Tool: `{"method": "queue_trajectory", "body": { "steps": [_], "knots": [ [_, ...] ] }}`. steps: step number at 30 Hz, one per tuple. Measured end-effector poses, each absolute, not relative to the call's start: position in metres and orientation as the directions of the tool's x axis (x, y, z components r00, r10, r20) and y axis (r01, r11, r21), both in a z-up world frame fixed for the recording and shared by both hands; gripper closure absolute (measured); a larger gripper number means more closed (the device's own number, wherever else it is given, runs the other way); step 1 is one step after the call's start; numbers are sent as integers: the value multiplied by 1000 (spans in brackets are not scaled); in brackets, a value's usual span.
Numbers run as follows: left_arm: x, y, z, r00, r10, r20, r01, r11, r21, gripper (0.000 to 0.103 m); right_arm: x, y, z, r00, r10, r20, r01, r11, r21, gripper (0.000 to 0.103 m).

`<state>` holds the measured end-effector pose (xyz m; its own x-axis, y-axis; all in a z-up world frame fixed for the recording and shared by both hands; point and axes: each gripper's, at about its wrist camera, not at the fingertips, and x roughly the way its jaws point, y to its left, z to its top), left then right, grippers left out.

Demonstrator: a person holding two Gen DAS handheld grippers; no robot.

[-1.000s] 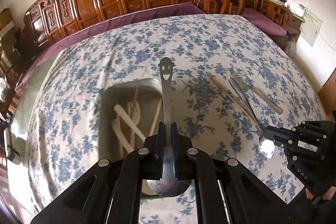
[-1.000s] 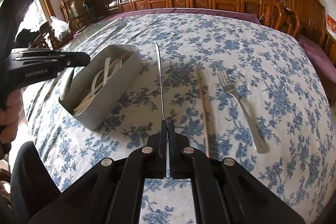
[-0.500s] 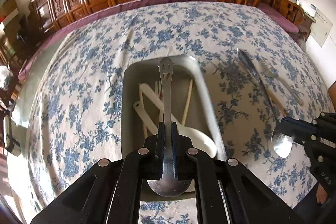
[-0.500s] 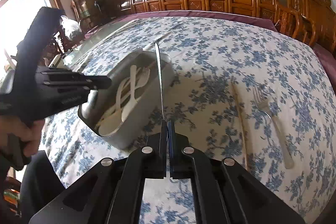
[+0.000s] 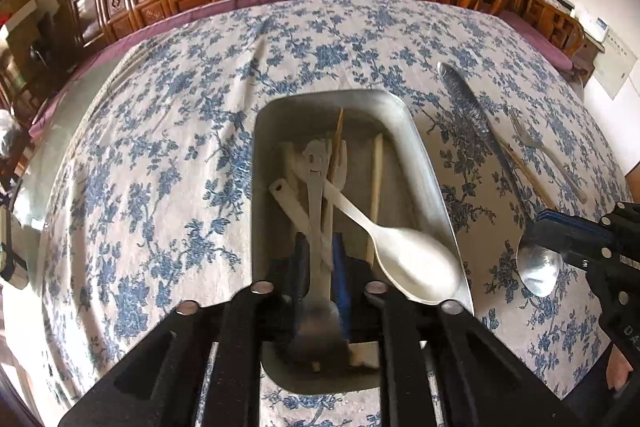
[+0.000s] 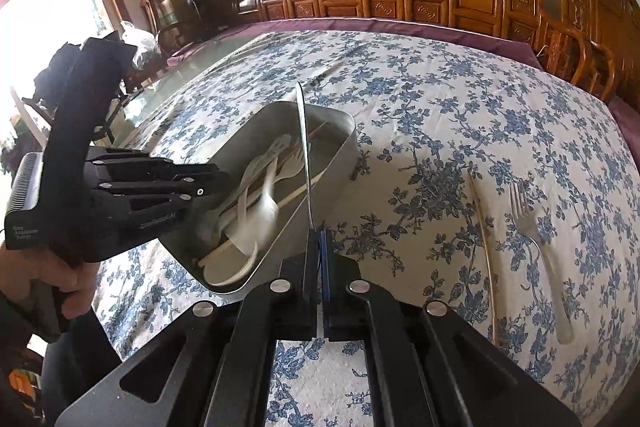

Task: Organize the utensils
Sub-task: 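Lower the metal spoon into the tray with the left tool while the right tool carries the knife, then lower the metal knife into the tray and open the right tool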

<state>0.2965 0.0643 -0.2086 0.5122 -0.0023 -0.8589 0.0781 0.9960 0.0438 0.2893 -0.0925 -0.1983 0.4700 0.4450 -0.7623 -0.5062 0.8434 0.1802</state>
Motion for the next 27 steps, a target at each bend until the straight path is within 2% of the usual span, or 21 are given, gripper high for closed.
{"method": "queue_trajectory", "body": {
  "steps": [6, 20, 27],
  "knots": [
    [285, 75, -195, 535, -7, -845, 68, 997, 35, 82, 288, -85, -197, 469, 443, -764, -510, 842, 175, 101],
    [257, 113, -172, 586, 0, -811, 25, 1000, 18, 60, 289, -50, -193, 455, 453, -766, -524, 832, 181, 101],
    [246, 138, -173, 593, 7, -805, -15, 1000, -2, 56, 296, -27, -201, 442, 437, -783, -521, 836, 173, 101]
  ]
}}
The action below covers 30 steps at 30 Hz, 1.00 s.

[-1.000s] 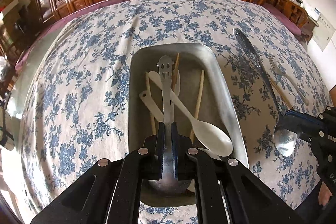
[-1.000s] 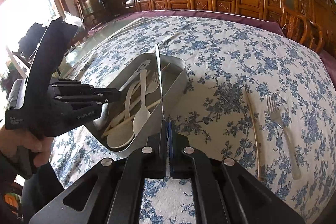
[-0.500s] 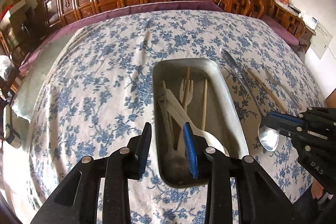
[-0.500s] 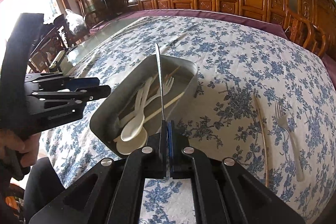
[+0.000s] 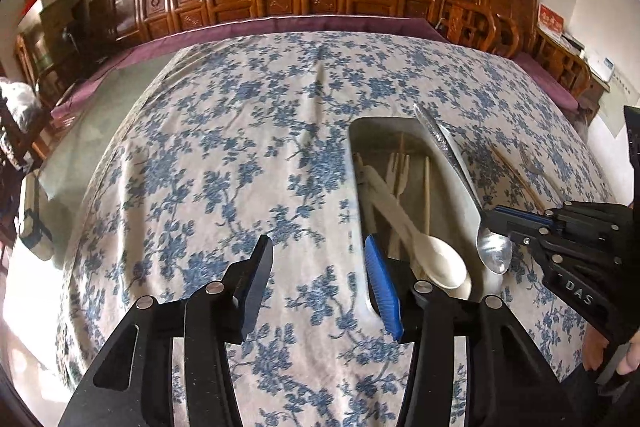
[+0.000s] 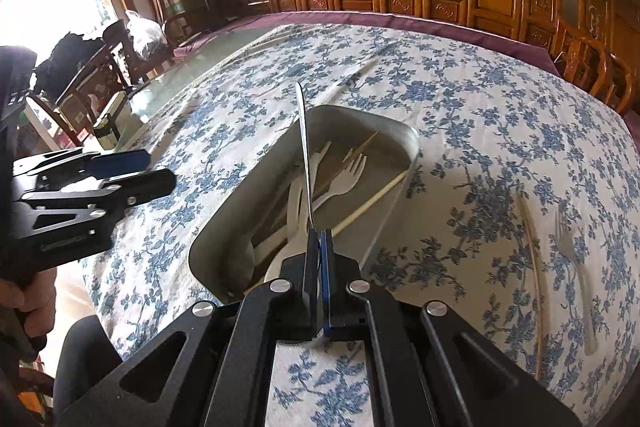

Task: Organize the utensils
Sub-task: 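Lower the metal knife into the tray and open the right tool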

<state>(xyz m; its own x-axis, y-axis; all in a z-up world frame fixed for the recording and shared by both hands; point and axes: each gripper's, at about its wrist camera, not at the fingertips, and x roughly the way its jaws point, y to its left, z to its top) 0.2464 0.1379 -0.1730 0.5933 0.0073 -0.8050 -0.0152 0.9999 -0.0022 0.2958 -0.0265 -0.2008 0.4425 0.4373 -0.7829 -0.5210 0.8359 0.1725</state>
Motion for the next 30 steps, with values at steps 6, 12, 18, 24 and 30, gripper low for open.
{"method": "queue_trajectory", "body": {
  "steps": [6, 12, 18, 24, 30],
  "knots": [
    [242, 150, -175, 602, 7, -798, -31, 999, -15, 40, 306, -7, -213, 436, 406, -803, -500, 851, 158, 101],
    [241, 154, -175, 603, 1, -797, -36, 999, -26, 29, 316, 2, -227, 439, 354, -825, -465, 876, 128, 101],
    [242, 156, -173, 602, 6, -798, -38, 999, -21, 28, 321, 0, -236, 397, 391, -830, -443, 874, 199, 101],
    [242, 160, -172, 597, 18, -802, -49, 999, -14, 28, 314, 6, -235, 374, 441, -816, -464, 850, 247, 99],
    [241, 157, -166, 602, 24, -798, -51, 999, -8, 28, 307, 0, -224, 393, 471, -790, -500, 830, 246, 98]
  ]
}}
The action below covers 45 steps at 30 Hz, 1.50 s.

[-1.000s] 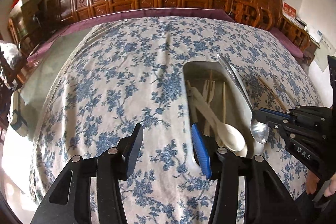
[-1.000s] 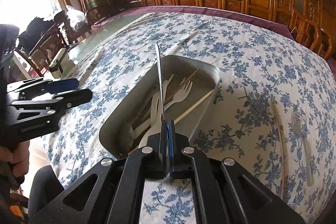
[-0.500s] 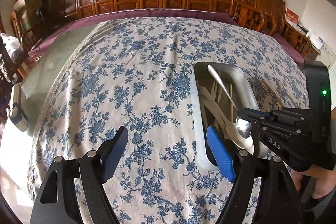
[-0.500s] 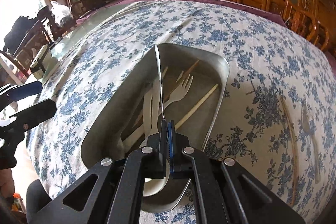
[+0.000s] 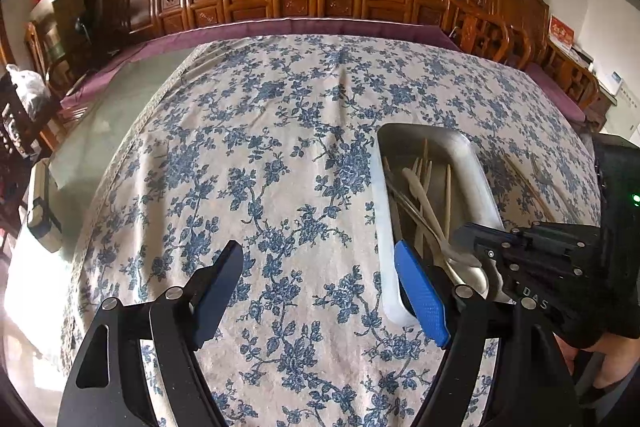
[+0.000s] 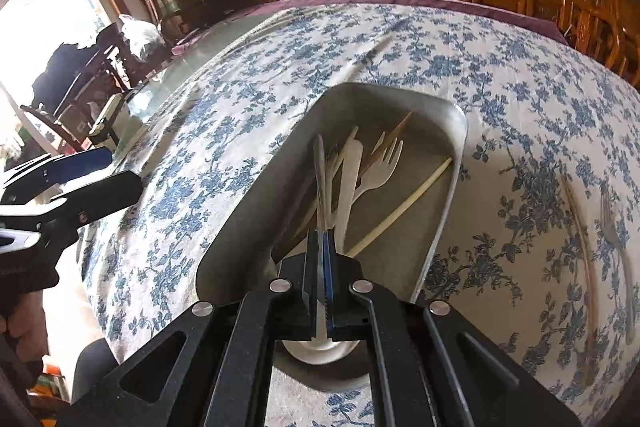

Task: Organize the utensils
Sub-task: 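Lower the metal knife into the tray and open the right tool, then move both tools back toward the metal fork and the wooden chopstick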

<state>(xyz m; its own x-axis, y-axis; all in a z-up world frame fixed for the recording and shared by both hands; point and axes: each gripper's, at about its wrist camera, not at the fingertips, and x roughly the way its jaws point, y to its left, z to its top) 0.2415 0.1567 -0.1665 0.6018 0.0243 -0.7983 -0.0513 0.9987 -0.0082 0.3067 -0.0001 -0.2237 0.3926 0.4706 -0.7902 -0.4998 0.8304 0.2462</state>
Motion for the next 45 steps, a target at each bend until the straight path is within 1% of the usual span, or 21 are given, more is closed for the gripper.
{"method": "queue_trajectory", "body": {
  "steps": [8, 18, 19, 20, 22, 24, 25, 26, 28, 33, 36, 45],
  "knots": [
    [243, 130, -160, 606, 3, -796, -7, 1000, -2, 28, 282, -54, -197, 453, 488, -746, -535, 818, 211, 98],
    [249, 73, -157, 605, -54, -795, 79, 997, -7, 28, 261, -157, -180, 545, 407, -733, -471, 872, 134, 98],
    [249, 66, -156, 604, -63, -795, 89, 996, -11, 28, 262, -167, -181, 552, 397, -733, -459, 879, 130, 97],
    [249, 61, -156, 603, -69, -795, 97, 995, -14, 28, 262, -175, -181, 558, 389, -733, -451, 884, 126, 94],
    [249, 49, -157, 599, -82, -796, 114, 993, -17, 28, 265, -192, -185, 570, 363, -737, -427, 897, 112, 90],
    [250, 33, -158, 596, -93, -798, 135, 991, -15, 28, 269, -207, -189, 574, 346, -742, -407, 907, 107, 89],
    [251, 25, -160, 593, -99, -799, 145, 989, -15, 28, 271, -215, -193, 574, 336, -746, -398, 911, 105, 88],
    [251, 20, -161, 592, -103, -799, 151, 988, -16, 28, 273, -219, -196, 572, 330, -751, -393, 914, 102, 84],
    [253, 6, -164, 586, -116, -802, 167, 986, -21, 28, 279, -230, -204, 566, 314, -762, -382, 919, 94, 81],
    [260, -21, -171, 575, -132, -807, 192, 981, -23, 28, 304, -255, -230, 550, 268, -791, -351, 934, 72, 81],
    [267, -34, -178, 565, -139, -813, 201, 979, -27, 28, 321, -263, -244, 537, 254, -804, -351, 934, 61, 79],
    [289, -62, -200, 534, -140, -834, 213, 977, -27, 28, 368, -272, -262, 518, 276, -809, -357, 930, 89, 78]
  ]
}}
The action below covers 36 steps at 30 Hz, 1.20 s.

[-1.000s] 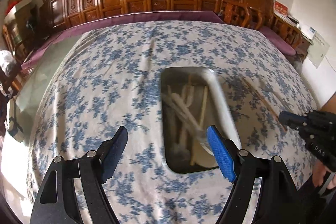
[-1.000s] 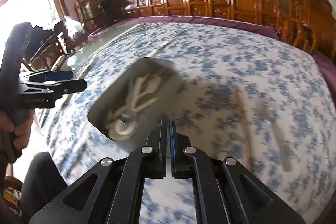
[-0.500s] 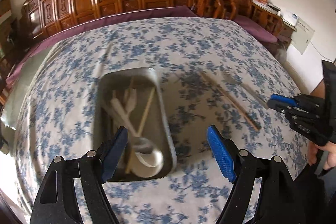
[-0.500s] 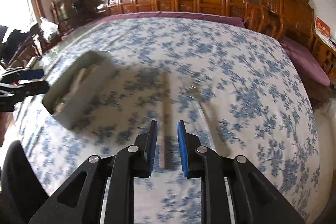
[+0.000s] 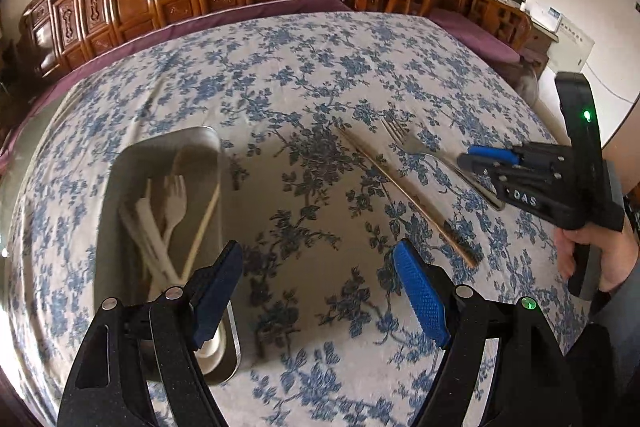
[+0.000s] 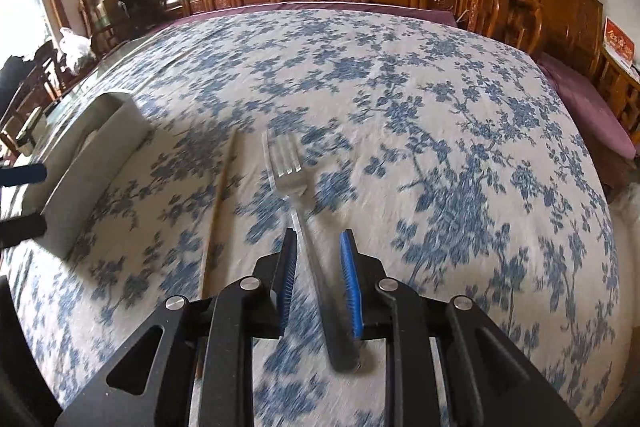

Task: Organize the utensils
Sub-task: 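Move both tools back toward the metal fork and the wooden chopstick, then grasp the metal fork with the right tool while the left tool grasps the wooden chopstick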

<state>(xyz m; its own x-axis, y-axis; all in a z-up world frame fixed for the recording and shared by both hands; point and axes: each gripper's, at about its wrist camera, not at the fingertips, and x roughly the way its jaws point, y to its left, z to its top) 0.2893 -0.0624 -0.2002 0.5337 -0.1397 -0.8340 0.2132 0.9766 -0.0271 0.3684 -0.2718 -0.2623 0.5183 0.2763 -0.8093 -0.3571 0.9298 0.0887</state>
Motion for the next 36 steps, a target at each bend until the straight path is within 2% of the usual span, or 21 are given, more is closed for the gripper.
{"method": "queue_trajectory", "body": {
  "steps": [8, 19, 20, 21, 22, 23, 36],
  "knots": [
    [303, -77, -219, 504, -143, -852, 213, 976, -37, 28, 386, -258, -268, 486, 317, -814, -407, 907, 111, 78],
    [309, -88, -235, 474, -119, -872, 211, 977, -19, 28, 392, -243, -278, 451, 256, -855, -447, 894, 32, 79],
    [310, -90, -236, 473, -119, -873, 211, 977, -18, 28, 391, -244, -278, 445, 257, -858, -446, 894, 36, 79],
    [310, -93, -237, 473, -118, -873, 212, 977, -17, 28, 390, -245, -277, 438, 249, -864, -443, 896, 34, 83],
    [311, -96, -237, 473, -118, -873, 213, 977, -17, 28, 390, -247, -277, 433, 237, -870, -438, 899, 27, 92],
    [312, -98, -237, 472, -119, -873, 213, 977, -18, 28, 390, -249, -277, 431, 230, -872, -433, 901, 24, 93],
    [333, -152, -256, 461, -113, -880, 239, 971, 0, 28, 382, -304, -275, 442, 196, -875, -300, 952, 61, 95]
  ]
}}
